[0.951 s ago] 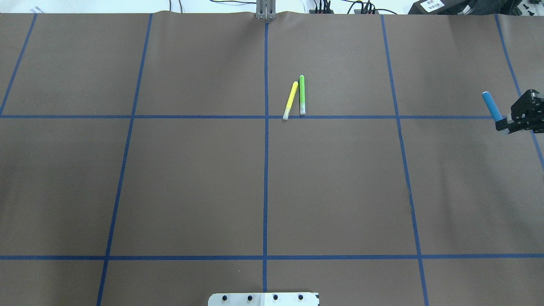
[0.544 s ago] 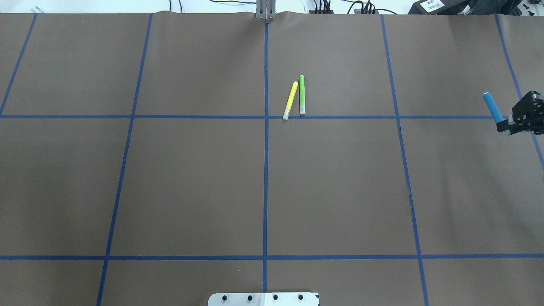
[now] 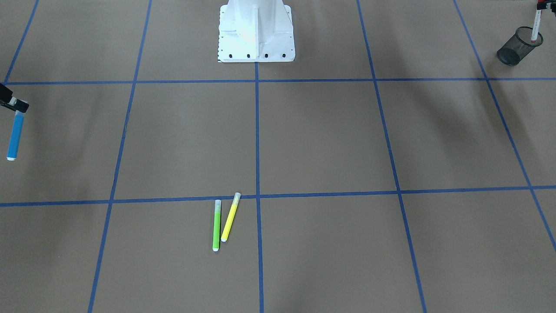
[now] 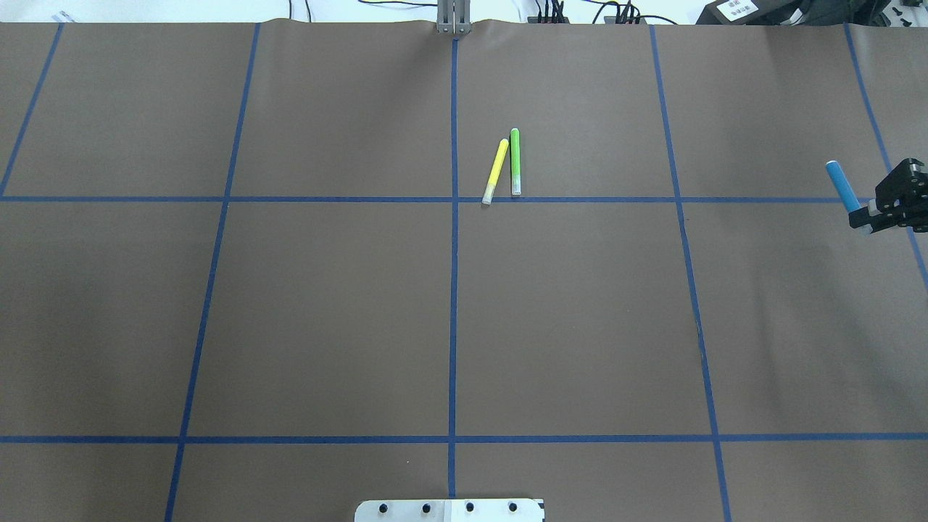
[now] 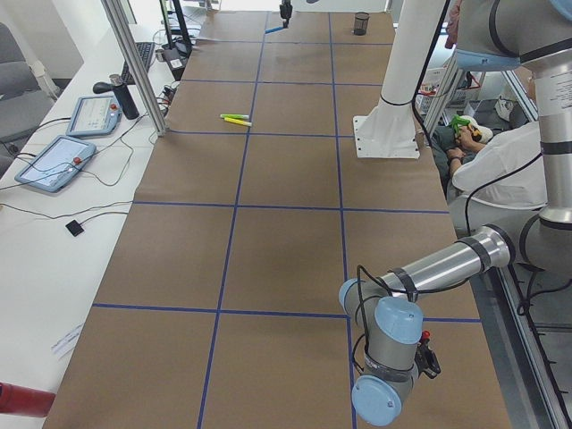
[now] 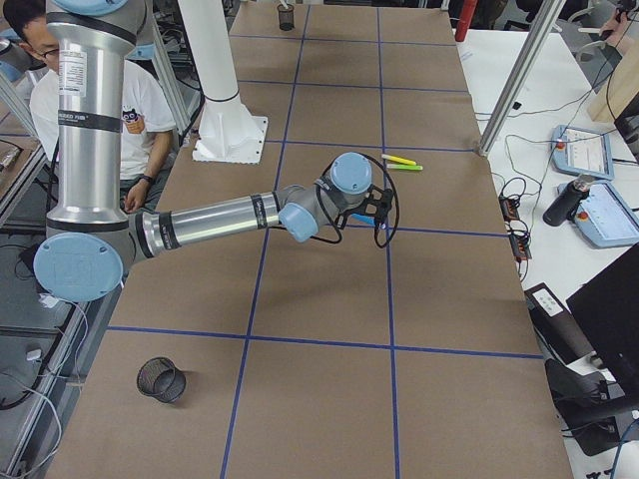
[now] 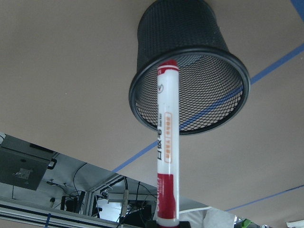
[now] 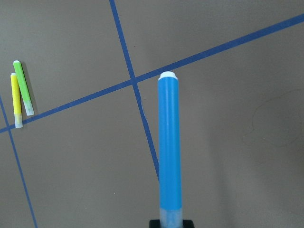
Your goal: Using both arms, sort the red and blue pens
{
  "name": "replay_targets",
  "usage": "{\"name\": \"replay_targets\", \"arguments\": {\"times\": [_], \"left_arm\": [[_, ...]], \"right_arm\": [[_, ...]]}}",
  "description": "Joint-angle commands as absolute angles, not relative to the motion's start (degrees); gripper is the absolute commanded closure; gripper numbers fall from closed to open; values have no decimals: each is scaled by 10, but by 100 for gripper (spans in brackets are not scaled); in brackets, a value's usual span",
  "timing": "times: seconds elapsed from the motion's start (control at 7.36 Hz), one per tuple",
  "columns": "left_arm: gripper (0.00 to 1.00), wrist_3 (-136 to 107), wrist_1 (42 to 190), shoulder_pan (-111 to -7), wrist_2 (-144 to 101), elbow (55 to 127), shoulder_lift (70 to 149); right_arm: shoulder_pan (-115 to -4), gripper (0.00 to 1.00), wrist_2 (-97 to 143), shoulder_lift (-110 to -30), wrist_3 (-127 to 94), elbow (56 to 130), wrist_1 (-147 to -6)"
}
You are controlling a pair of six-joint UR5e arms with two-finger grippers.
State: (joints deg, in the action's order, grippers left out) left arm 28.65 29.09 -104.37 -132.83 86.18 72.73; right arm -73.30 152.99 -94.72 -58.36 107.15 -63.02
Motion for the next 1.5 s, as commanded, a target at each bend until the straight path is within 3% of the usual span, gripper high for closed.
{"name": "replay_targets", "arguments": {"times": [0.0, 0.41, 0.95, 1.36], "left_arm": [[0, 285, 312, -1043, -1343, 852, 728], [0, 279, 384, -1043, -1361, 831, 731], [0, 256, 480, -1043, -1383, 832, 805], [0, 216, 580, -1043, -1383, 836, 858]], "right_arm": [[-733, 100, 1532, -947, -584, 1071, -631], [-736, 100, 1545, -946, -593, 1084, -637], [-747, 100, 1561, -1002, -583, 1082, -638], [-736, 100, 1390, -1003, -510, 1065, -641]]}}
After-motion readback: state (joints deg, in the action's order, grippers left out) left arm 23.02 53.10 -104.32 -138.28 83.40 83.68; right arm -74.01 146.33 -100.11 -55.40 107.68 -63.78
